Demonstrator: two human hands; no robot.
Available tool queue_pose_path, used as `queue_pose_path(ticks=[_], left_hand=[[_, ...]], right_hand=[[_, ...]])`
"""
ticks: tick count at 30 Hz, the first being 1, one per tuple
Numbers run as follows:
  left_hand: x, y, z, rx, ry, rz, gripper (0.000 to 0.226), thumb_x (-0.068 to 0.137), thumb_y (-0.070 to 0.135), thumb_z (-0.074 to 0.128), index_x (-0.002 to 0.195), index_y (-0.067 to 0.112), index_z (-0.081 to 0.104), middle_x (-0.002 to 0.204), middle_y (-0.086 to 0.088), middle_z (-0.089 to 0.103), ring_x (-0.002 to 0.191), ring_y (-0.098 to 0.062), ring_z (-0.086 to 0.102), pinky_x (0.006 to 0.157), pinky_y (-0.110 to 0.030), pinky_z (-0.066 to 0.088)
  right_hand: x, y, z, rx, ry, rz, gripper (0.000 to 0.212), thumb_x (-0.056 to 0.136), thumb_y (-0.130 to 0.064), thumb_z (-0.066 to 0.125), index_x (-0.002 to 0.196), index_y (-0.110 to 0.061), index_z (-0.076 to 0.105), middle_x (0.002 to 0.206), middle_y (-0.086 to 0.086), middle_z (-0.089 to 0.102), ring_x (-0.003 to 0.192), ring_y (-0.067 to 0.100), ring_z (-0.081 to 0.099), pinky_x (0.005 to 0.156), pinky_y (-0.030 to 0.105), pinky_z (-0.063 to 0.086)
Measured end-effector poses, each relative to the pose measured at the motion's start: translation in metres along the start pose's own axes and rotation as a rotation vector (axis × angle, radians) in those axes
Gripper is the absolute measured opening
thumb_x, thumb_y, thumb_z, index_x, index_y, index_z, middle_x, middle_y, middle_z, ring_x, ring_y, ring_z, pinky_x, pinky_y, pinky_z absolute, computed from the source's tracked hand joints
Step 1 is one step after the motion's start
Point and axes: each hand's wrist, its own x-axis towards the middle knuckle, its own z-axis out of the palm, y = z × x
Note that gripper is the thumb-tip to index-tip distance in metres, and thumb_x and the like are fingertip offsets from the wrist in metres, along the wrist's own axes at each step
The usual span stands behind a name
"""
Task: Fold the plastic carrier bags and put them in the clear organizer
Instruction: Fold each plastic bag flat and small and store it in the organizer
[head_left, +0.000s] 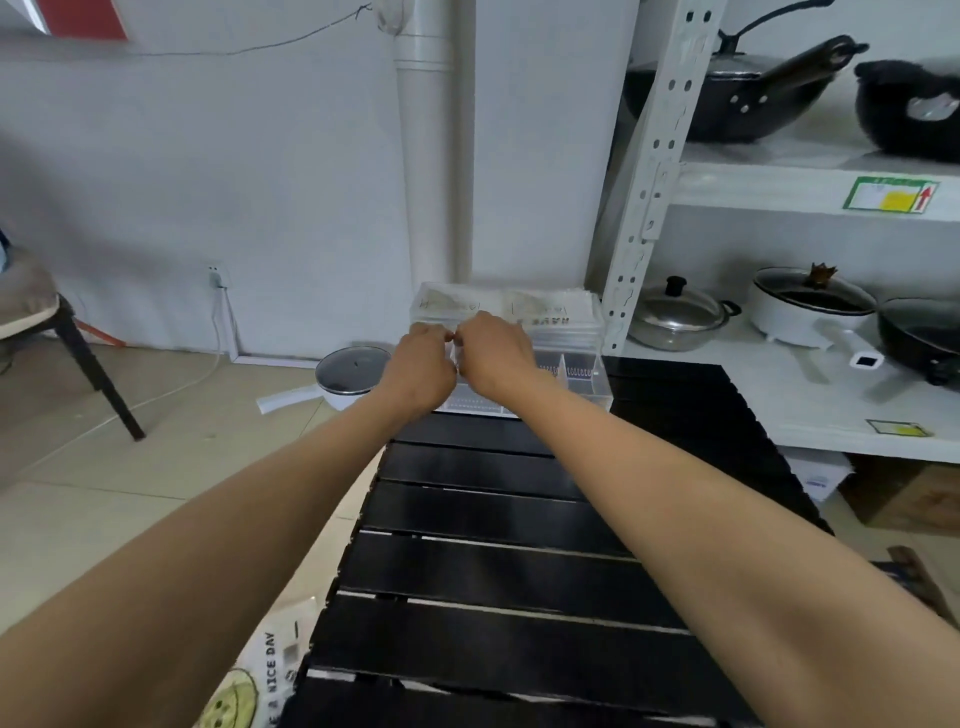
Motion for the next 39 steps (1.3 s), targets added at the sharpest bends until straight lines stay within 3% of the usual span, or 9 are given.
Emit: queue_pose_path(ticks=[5, 11, 15, 18, 22, 26, 30, 32, 39], left_hand=[[-0.042, -0.030, -0.017, 0.041, -0.018, -0.035, 0.042, 0.088, 0.014, 0.051, 0.130, 0.017, 0.054, 0.136, -0.005, 0.048, 0.124, -0.025, 0.049, 0.098, -0.034, 0.040], [-0.097, -0.068, -0.040, -0.043, -0.048, -0.046, 0.044, 0.082, 0.007, 0.049, 0.123, 0.013, 0.060, 0.129, -0.005, 0.060, 0.117, -0.022, 0.056, 0.097, -0.042, 0.047], [-0.145, -0.082, -0.060, -0.052, -0.028, -0.081, 0.036, 0.090, 0.005, 0.052, 0.125, 0.009, 0.059, 0.130, -0.008, 0.059, 0.120, -0.027, 0.054, 0.098, -0.035, 0.042], [-0.177, -0.104, -0.077, -0.041, -0.027, -0.146, 0.034, 0.093, 0.010, 0.052, 0.127, 0.007, 0.057, 0.133, -0.010, 0.055, 0.120, -0.027, 0.053, 0.093, -0.030, 0.039], [-0.215, -0.147, -0.098, -0.090, -0.035, -0.252, 0.036, 0.093, 0.012, 0.052, 0.128, 0.006, 0.058, 0.135, -0.006, 0.056, 0.121, -0.023, 0.053, 0.095, -0.025, 0.037], [-0.252, -0.198, -0.109, -0.154, -0.043, -0.378, 0.032, 0.092, 0.007, 0.051, 0.122, 0.004, 0.062, 0.125, -0.007, 0.061, 0.117, -0.025, 0.055, 0.094, -0.029, 0.041], [-0.277, -0.259, -0.104, -0.279, -0.048, -0.578, 0.020, 0.087, 0.003, 0.050, 0.100, 0.007, 0.065, 0.097, -0.011, 0.062, 0.099, -0.031, 0.062, 0.084, -0.041, 0.052], [-0.290, -0.288, -0.097, -0.334, -0.059, -0.675, 0.017, 0.086, -0.001, 0.045, 0.090, 0.009, 0.058, 0.091, -0.016, 0.058, 0.088, -0.031, 0.064, 0.079, -0.046, 0.055], [-0.327, -0.374, -0.048, -0.491, -0.001, -1.041, 0.026, 0.094, 0.010, 0.046, 0.112, -0.006, 0.056, 0.104, -0.020, 0.063, 0.091, -0.031, 0.067, 0.071, -0.040, 0.059]], right_hand=[[-0.029, -0.039, 0.005, 0.011, -0.046, -0.062, 0.022, 0.092, -0.010, 0.053, 0.111, -0.008, 0.064, 0.113, 0.010, 0.063, 0.102, 0.029, 0.062, 0.076, 0.034, 0.045], [-0.071, -0.089, 0.017, 0.035, -0.059, -0.152, 0.020, 0.093, -0.004, 0.050, 0.105, -0.007, 0.065, 0.103, 0.005, 0.063, 0.099, 0.023, 0.060, 0.071, 0.031, 0.040], [-0.097, -0.126, 0.026, 0.053, -0.052, -0.163, 0.032, 0.090, 0.001, 0.049, 0.064, -0.017, 0.045, 0.070, -0.004, 0.045, 0.080, 0.021, 0.046, 0.059, 0.029, 0.035], [-0.105, -0.162, 0.044, 0.048, -0.086, -0.206, 0.019, 0.089, 0.000, 0.049, 0.074, -0.012, 0.049, 0.076, 0.003, 0.055, 0.073, 0.023, 0.050, 0.049, 0.025, 0.031], [-0.114, -0.208, 0.073, 0.100, -0.174, -0.253, 0.012, 0.090, -0.006, 0.046, 0.091, -0.008, 0.058, 0.071, 0.000, 0.046, 0.073, 0.024, 0.048, 0.054, 0.029, 0.034], [-0.112, -0.255, 0.115, 0.168, -0.284, -0.297, 0.027, 0.092, -0.011, 0.044, 0.111, -0.010, 0.063, 0.096, 0.007, 0.060, 0.081, 0.024, 0.050, 0.063, 0.029, 0.038], [-0.110, -0.292, 0.165, 0.168, -0.484, -0.342, 0.020, 0.091, -0.011, 0.043, 0.082, -0.014, 0.061, 0.081, 0.004, 0.058, 0.078, 0.028, 0.055, 0.062, 0.028, 0.042], [-0.109, -0.305, 0.194, 0.155, -0.569, -0.375, 0.022, 0.086, -0.010, 0.043, 0.085, -0.011, 0.065, 0.087, 0.006, 0.064, 0.083, 0.030, 0.061, 0.072, 0.034, 0.053], [-0.092, -0.349, 0.294, 0.067, -0.769, -0.464, 0.025, 0.086, -0.014, 0.051, 0.104, -0.007, 0.068, 0.115, 0.010, 0.069, 0.104, 0.028, 0.066, 0.094, 0.051, 0.052]])
